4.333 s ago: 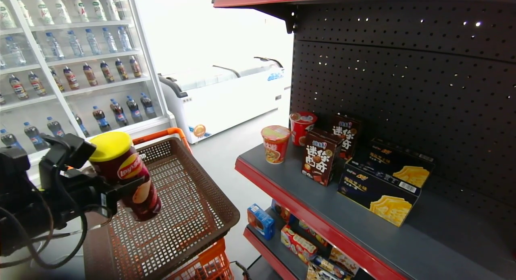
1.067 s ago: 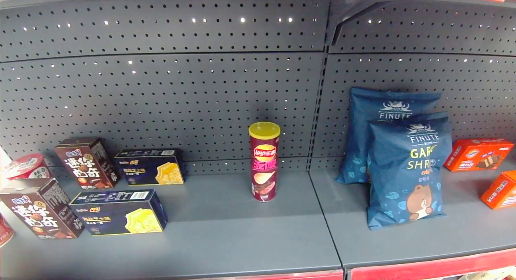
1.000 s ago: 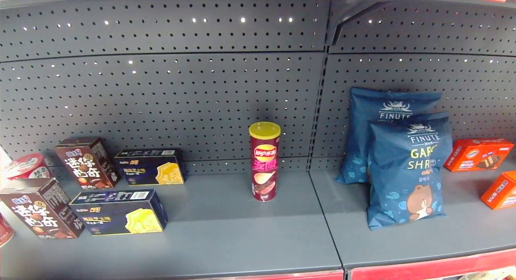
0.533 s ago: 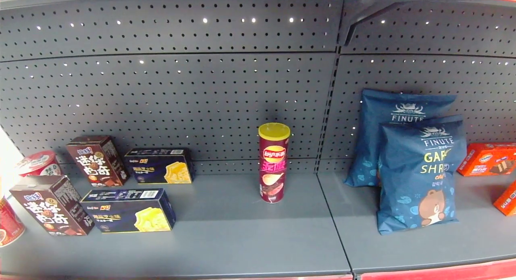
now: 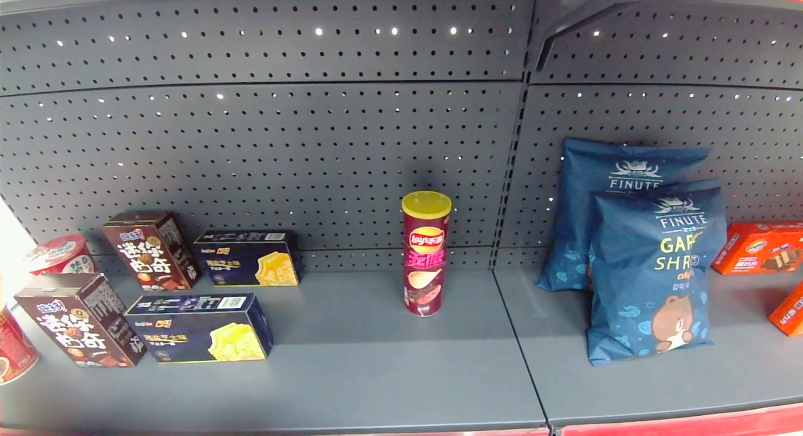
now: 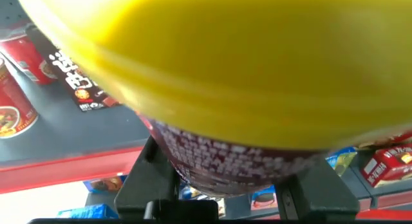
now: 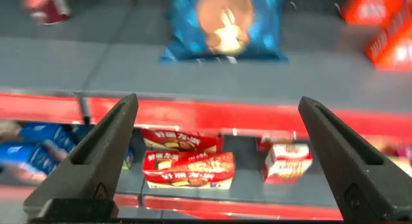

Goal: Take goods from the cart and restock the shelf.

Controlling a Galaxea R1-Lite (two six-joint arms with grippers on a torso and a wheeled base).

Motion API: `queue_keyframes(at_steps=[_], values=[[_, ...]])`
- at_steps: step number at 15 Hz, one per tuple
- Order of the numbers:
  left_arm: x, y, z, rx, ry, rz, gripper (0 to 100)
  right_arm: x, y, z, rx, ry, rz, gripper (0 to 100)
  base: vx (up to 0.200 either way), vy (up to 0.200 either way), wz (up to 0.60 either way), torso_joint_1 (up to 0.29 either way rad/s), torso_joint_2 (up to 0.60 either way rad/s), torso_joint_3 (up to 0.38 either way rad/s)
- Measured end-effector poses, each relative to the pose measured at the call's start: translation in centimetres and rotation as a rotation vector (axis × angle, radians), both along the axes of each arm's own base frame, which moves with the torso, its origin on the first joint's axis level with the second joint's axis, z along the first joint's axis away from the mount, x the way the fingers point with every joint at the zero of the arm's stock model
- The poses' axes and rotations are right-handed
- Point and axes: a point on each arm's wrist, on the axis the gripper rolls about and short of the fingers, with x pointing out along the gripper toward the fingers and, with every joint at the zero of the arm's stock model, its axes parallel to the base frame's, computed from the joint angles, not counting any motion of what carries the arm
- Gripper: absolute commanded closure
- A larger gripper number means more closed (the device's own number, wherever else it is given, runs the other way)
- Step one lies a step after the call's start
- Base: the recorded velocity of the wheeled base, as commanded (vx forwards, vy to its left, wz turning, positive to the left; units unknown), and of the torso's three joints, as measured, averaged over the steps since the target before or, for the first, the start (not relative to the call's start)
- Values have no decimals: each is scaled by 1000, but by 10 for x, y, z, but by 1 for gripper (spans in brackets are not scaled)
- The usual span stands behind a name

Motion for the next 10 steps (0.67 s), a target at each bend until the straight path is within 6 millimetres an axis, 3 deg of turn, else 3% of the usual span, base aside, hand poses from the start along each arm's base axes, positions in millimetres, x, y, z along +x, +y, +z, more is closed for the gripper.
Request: queue_keyframes(at_steps=[2, 5, 7, 10], values=[[0, 0, 0, 5, 1, 29, 100, 11, 2, 43, -27, 1, 158, 0, 0, 0, 0, 0, 0, 0], [0, 0, 1, 5, 2, 44, 100, 52, 17, 93, -22, 56, 415, 0, 0, 0, 0, 0, 0, 0], [0, 0, -6, 0, 57, 45, 100, 79, 40, 109, 7, 112, 602, 0, 0, 0, 0, 0, 0, 0], [0, 0, -13, -8, 107, 25, 100, 117, 76, 116, 38, 166, 794, 0, 0, 0, 0, 0, 0, 0]])
